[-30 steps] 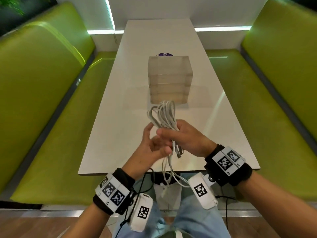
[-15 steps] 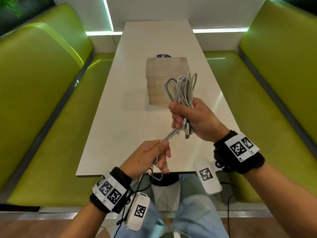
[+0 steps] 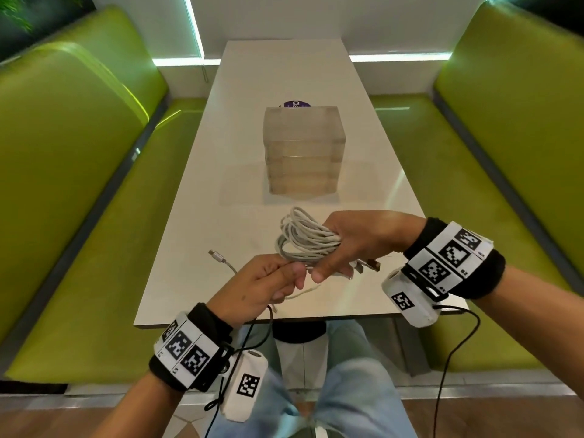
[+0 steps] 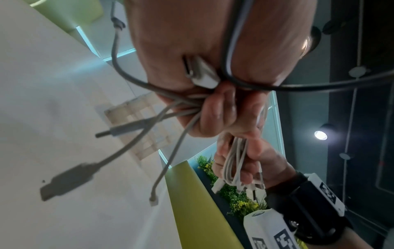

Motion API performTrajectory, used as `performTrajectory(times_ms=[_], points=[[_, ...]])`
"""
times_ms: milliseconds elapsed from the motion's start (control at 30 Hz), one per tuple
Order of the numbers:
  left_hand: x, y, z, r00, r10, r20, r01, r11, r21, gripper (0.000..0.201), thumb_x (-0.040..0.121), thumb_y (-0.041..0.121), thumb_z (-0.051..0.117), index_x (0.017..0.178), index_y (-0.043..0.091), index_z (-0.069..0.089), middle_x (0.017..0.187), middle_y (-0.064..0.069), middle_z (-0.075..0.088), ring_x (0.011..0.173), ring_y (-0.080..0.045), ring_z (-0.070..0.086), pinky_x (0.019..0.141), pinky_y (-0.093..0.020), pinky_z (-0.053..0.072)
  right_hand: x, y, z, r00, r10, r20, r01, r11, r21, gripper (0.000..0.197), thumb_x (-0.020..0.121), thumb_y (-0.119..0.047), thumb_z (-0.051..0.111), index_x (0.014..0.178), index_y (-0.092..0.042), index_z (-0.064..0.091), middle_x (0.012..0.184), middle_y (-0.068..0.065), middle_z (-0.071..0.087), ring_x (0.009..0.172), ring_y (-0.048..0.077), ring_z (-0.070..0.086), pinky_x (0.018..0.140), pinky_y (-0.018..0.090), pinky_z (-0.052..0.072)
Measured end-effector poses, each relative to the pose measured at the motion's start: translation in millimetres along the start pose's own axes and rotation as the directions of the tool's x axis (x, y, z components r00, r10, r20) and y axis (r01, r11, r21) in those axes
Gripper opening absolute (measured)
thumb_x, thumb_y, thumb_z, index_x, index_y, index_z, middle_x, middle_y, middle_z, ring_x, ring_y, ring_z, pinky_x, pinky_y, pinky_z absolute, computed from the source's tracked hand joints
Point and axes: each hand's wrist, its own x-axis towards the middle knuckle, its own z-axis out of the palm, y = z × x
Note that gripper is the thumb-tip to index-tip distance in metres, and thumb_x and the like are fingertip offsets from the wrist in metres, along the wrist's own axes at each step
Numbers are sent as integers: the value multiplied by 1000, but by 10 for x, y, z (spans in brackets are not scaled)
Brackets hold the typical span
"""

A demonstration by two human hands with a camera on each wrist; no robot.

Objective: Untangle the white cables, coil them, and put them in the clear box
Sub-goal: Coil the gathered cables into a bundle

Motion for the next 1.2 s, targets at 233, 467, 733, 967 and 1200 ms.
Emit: performTrajectory(times_ms=[233,467,733,967,1200], points=[[20,-27,1,1000,23,-14,-23,998,-51,30,79,43,56,69,15,63,46,11,39,44,-3,33,48,-14,30,61,40,53,1000,-15,-24,15,1000,-13,27,81,-23,73,84,3,64,65,6,60,53,15,53,47,20,45],[-23,-17,-99,979,-127,156,166,949,-269,101,53,93,43,108,13,71,94,-20,70,68,-25,64,70,-32,53,45,46,22,997,-66,-36,52,953,-300,28,80,-31,73,97,-13,59,81,8,66,62,25,58,56,35,51],[6,67,85,893,-351,283,387,918,-82,56,73,46,74,104,1,63,98,-27,69,84,-37,66,83,-48,53,158,-165,207,977,29,213,125,729,-673,20,82,-37,66,93,-20,67,77,-1,69,66,13,60,64,27,48],[-81,31,119,945,-275,177,293,952,-85,31,78,22,64,81,-9,59,55,-11,50,38,-10,43,38,-14,33,87,-140,108,937,20,350,60,975,-216,29,80,-23,74,91,0,62,68,4,61,52,6,53,47,12,39],[-64,-66,87,949,-256,185,262,965,-11,40,76,32,68,85,-7,61,70,-20,48,47,-16,43,39,-17,30,88,-45,145,922,-5,386,58,991,-124,21,85,-25,68,88,-5,61,67,0,63,60,16,58,55,26,46]])
